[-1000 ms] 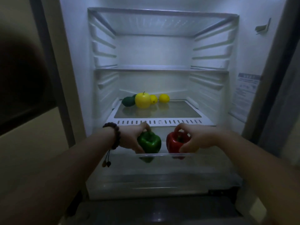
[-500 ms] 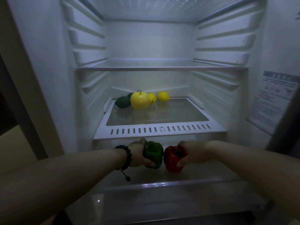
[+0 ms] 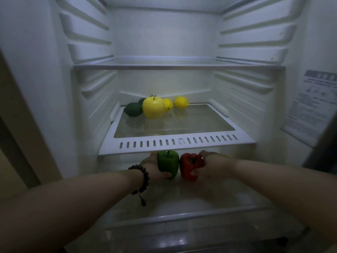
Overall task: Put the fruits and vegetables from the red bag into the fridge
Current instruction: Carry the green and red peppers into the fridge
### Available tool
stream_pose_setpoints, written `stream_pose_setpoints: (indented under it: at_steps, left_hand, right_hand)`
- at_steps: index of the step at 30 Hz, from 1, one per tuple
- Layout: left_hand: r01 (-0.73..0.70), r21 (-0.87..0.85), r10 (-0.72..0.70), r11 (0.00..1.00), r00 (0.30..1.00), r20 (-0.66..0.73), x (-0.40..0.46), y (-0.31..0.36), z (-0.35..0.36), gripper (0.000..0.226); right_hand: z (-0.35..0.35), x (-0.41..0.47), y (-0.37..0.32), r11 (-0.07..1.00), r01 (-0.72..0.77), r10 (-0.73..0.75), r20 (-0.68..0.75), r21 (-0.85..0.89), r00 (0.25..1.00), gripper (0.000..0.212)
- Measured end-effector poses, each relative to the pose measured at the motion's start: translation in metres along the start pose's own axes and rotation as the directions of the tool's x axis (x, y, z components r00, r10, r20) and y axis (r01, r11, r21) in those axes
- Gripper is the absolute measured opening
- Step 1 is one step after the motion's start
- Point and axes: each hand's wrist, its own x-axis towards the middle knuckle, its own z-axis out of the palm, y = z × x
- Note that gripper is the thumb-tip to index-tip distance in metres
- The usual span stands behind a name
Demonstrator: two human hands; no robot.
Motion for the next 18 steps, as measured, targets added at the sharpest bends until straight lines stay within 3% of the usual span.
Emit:
stream_pose_setpoints:
  at_steps: [3, 5, 7, 9, 12, 15, 18]
  left_hand:
    - [-0.011, 0.074, 0.007, 0.997, 0.998, 0.054, -0.002, 0.006, -0.004, 0.069]
    - [0.001, 0.136, -0.015, 0.991, 0.995, 0.102, -0.004, 0.006, -0.005, 0.074]
    - [0.051, 0.140, -0.063, 0.989, 0.994, 0.087, -0.004, 0.005, -0.004, 0.088]
    - [0.090, 0.209, -0.108, 0.974, 0.991, 0.075, -0.009, 0.008, -0.004, 0.091]
    - [0.086, 0.417, -0.188, 0.905, 0.959, 0.210, -0.017, 0.010, -0.010, 0.056]
    - [-0.065, 0.646, -0.206, 0.761, 0.919, 0.336, -0.026, 0.009, -0.017, 0.048]
    - [-0.219, 0.692, -0.116, 0.688, 0.908, 0.402, -0.035, 0.011, -0.017, 0.059]
  right_hand:
    - [-0.002, -0.003, -0.001, 0.996, 0.006, -0.003, 0.031, -0.087, 1.000, 0.079]
    - [-0.003, -0.007, -0.002, 0.984, 0.019, -0.008, 0.059, -0.180, 0.998, 0.096]
    - [-0.005, -0.010, -0.003, 0.975, 0.023, -0.006, 0.075, -0.221, 0.997, 0.100]
    - [-0.007, -0.013, -0.005, 0.968, 0.015, 0.006, 0.080, -0.250, 0.997, 0.088]
    - [-0.014, -0.025, -0.010, 0.895, 0.068, 0.018, 0.188, -0.441, 0.982, 0.043]
    - [-0.018, -0.042, -0.016, 0.797, 0.216, -0.009, 0.346, -0.564, 0.938, 0.050]
    - [-0.012, -0.051, -0.016, 0.758, 0.312, -0.053, 0.423, -0.573, 0.905, 0.065]
